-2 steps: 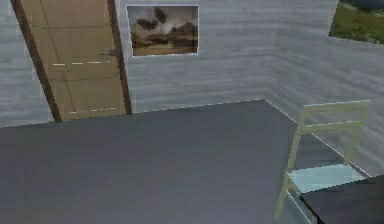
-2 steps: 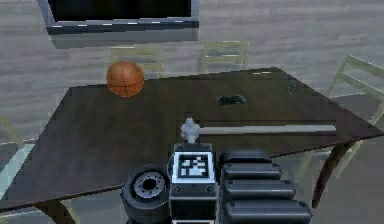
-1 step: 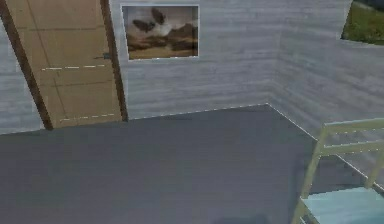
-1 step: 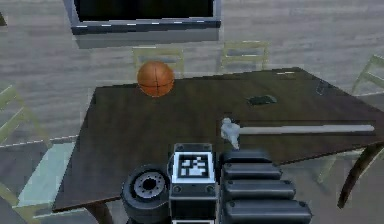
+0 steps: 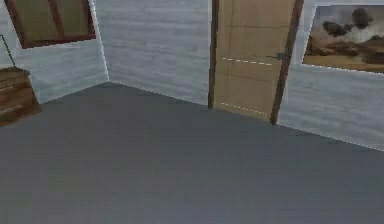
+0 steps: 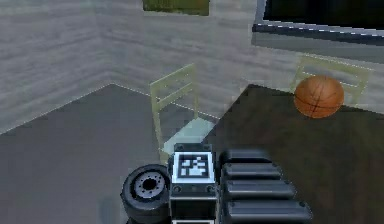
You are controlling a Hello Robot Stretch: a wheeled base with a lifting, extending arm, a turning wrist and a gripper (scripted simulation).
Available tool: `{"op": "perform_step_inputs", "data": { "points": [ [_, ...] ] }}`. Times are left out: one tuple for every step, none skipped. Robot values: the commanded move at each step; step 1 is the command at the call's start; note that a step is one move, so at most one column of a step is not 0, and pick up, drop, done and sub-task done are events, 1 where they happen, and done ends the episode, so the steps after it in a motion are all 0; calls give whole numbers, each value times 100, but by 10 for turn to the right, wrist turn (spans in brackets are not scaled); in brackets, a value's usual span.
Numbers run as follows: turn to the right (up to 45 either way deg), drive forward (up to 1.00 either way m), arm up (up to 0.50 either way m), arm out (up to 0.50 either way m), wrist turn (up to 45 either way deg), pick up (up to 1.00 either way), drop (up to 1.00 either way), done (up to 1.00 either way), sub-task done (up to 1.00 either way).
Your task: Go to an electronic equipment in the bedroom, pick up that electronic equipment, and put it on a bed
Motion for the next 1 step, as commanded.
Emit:
{"op": "perform_step_inputs", "data": {
  "points": [
    [-450,0,0,0,0,0,0,0,0]
  ]
}}
